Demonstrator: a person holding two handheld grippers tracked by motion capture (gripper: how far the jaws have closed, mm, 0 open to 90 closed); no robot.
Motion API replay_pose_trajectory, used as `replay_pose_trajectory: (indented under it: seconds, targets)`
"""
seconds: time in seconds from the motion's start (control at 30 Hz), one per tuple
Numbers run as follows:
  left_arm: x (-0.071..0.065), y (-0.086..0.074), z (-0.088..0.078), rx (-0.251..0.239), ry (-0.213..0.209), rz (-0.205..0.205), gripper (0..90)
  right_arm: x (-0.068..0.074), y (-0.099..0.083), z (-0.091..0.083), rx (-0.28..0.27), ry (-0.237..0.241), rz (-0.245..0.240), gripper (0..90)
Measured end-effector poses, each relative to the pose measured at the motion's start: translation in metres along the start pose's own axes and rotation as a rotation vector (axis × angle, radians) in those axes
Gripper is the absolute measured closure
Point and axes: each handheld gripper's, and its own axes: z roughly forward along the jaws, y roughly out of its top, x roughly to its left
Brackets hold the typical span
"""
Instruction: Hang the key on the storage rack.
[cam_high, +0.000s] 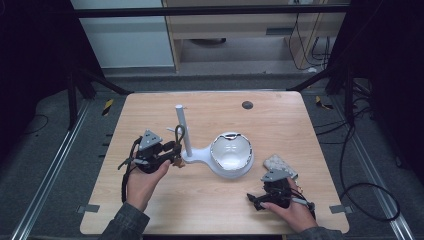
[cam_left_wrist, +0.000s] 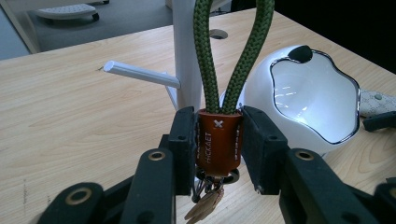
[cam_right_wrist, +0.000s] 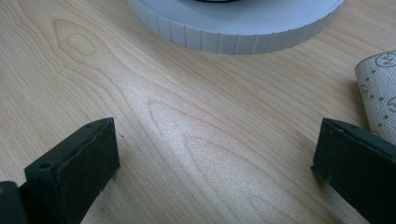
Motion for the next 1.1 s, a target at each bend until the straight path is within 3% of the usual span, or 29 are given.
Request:
replay_pose_trajectory:
  seconds: [0.23,0.4,0.57,0.83,0.9,0.93,1.1]
  targets:
    - [0.002,0.001,0.003,0.000,-0.001,0.003,64.4,0.000,0.000,0.000,0.000,0.000,0.001,0.2]
    - [0.005,0.000,0.000,-0.011,-0.002,-0.009,55.6,0.000,0.000,0.000,0.000,0.000,0.000,0.2]
    - [0.017,-0.017,-0.003,-0.004,0.041,-0.014,41.4,0.000,0.000,0.000,0.000,0.000,0.000,0.2]
    - [0.051,-0.065,0.018,0.116,0.105,-0.011,16.8,-0.001,0.000,0.000,0.000,-0.005,0.002,0.2]
    - [0.056,-0.073,0.025,0.165,0.140,0.035,12.3,-0.001,0.001,0.001,0.000,-0.008,0.003,0.2]
    - [0.058,-0.075,0.027,0.194,0.123,0.056,9.3,-0.001,0.001,0.001,-0.001,-0.006,0.006,0.2]
    - [0.067,-0.083,0.032,0.194,0.128,0.043,7.0,-0.002,0.002,0.001,0.001,-0.001,0.002,0.2]
